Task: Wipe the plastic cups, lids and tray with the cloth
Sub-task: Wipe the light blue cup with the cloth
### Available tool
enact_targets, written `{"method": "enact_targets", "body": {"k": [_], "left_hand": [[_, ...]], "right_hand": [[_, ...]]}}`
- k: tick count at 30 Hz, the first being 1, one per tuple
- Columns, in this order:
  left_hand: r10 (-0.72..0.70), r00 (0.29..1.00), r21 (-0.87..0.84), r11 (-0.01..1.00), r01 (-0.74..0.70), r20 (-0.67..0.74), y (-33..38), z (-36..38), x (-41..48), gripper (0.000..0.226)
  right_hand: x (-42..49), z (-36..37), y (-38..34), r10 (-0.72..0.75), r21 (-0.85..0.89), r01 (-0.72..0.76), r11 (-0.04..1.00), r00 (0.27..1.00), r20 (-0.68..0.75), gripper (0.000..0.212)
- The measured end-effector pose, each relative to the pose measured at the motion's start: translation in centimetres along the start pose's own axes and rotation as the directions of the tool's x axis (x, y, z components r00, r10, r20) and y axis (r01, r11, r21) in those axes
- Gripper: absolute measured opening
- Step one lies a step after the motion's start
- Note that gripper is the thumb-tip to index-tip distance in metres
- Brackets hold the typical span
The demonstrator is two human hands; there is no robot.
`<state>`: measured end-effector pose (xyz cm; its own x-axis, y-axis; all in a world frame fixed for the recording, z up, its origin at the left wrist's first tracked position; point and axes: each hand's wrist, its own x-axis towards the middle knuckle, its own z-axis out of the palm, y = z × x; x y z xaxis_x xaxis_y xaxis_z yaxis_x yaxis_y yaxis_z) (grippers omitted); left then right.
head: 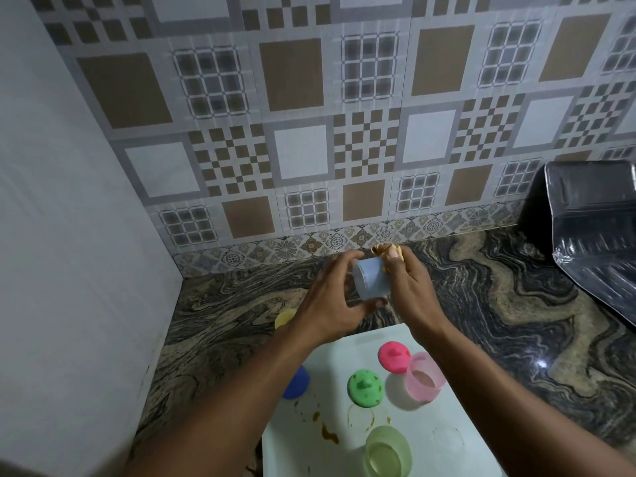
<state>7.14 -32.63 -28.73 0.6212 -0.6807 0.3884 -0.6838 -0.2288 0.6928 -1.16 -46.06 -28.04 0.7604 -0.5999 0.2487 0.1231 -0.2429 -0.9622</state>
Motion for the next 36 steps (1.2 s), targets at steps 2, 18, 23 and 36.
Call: {"method": "enact_targets", "body": {"k": [2, 18, 23, 36], "left_hand": [[-0.130, 0.991, -0.161, 0.978, 0.132, 0.024, 0.0, 0.4, 0.1, 0.061], [0.251, 0.960, 0.294, 0.915, -0.276, 0.120, -1.5, 0.4, -0.2, 0.067], [0.239, 0.943, 0.337, 0.890, -0.308, 0.233, -3.4, 0.0, -0.4, 0.071], [-0.392, 0.818, 0.585, 0.807, 0.084, 0.422, -8.7, -0.5, 2.4, 0.081]], "right_hand": [[-0.1, 0.0, 0.2, 0.000, -0.013, 0.000, 1.000, 1.000, -0.001, 0.041], [-0.2, 0.2, 1.6, 0.156, 0.063, -0.158, 0.985, 0.987, 0.035, 0.038], [2.2, 0.1, 2.5, 0.633, 0.238, -0.644, 0.727, 0.763, 0.129, 0.029], [3.7, -0.8, 5.9, 0.702, 0.285, -0.738, 0.611, 0.672, 0.235, 0.037]]}}
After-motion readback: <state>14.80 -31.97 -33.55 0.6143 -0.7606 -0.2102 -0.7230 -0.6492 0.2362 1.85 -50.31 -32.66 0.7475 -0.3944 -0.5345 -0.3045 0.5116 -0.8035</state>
